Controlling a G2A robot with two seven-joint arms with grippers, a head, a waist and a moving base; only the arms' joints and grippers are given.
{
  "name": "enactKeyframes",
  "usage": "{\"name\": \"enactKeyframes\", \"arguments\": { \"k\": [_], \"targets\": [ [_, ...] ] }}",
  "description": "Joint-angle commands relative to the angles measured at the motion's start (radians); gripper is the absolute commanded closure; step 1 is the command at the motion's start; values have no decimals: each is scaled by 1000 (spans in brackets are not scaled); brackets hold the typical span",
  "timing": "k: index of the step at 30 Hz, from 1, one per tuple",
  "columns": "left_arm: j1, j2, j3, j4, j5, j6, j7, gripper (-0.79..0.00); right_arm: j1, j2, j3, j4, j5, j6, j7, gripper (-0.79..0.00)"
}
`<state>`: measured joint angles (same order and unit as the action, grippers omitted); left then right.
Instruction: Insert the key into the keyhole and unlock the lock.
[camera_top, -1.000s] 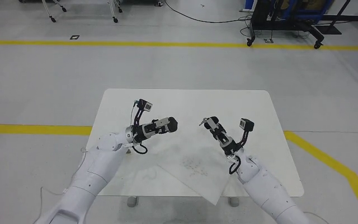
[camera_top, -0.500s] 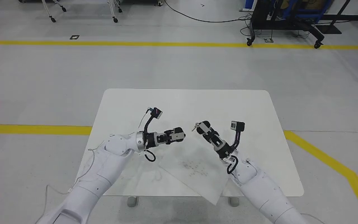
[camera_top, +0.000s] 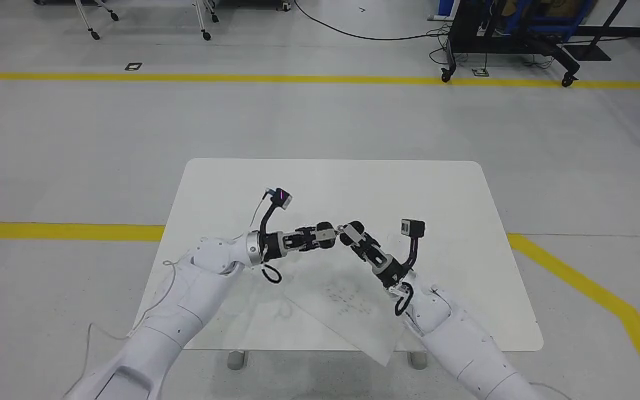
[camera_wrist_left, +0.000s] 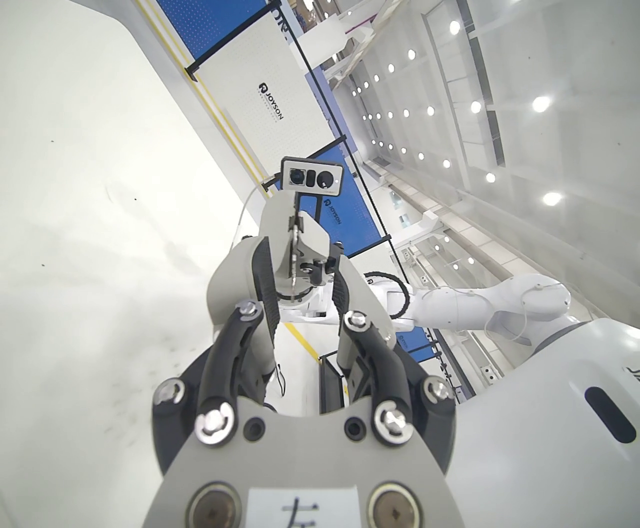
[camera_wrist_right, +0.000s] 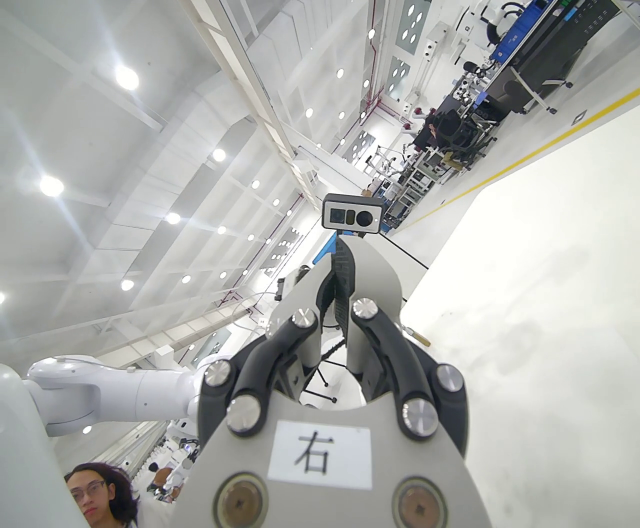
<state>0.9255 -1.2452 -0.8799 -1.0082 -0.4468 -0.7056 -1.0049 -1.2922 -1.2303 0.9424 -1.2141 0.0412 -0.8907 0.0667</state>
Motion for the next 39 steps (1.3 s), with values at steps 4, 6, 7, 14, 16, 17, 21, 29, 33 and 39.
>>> {"name": "enactKeyframes", "arguments": {
  "k": [4,6,7,14,16,17,21,29,33,39],
  "targets": [
    [-2,-2,-3,8,-1,1,-1,-160,-8,-4,10,-5,-23,14,-8,0],
    [-4,-2,-1,7,7,2,-6,-157,-9,-6,13,-6,-37,22,-13,0],
    [-5,-2,2,3,16,-3,-14,-172,-10,-7,15,-7,-44,25,-17,0],
    [-3,-5,11,-7,50,0,-13,-145,-15,-14,26,-10,-75,35,-30,0],
    [-3,-5,11,-5,51,2,-11,-6,-16,-16,28,-10,-79,36,-32,0],
    [-3,-5,9,-3,51,1,-9,0,-16,-17,29,-9,-81,37,-32,0],
    [0,-5,2,0,48,2,2,0,-17,-20,33,-7,-86,40,-33,0],
    [0,-6,-2,5,48,14,6,0,-19,-26,42,-8,-94,45,-25,0],
    [1,-7,-7,11,37,18,5,0,-17,-29,43,-11,-97,52,-12,-105],
    [1,-3,-27,18,17,7,1,0,-16,-34,51,-18,-103,52,-15,-785]
  ]
}}
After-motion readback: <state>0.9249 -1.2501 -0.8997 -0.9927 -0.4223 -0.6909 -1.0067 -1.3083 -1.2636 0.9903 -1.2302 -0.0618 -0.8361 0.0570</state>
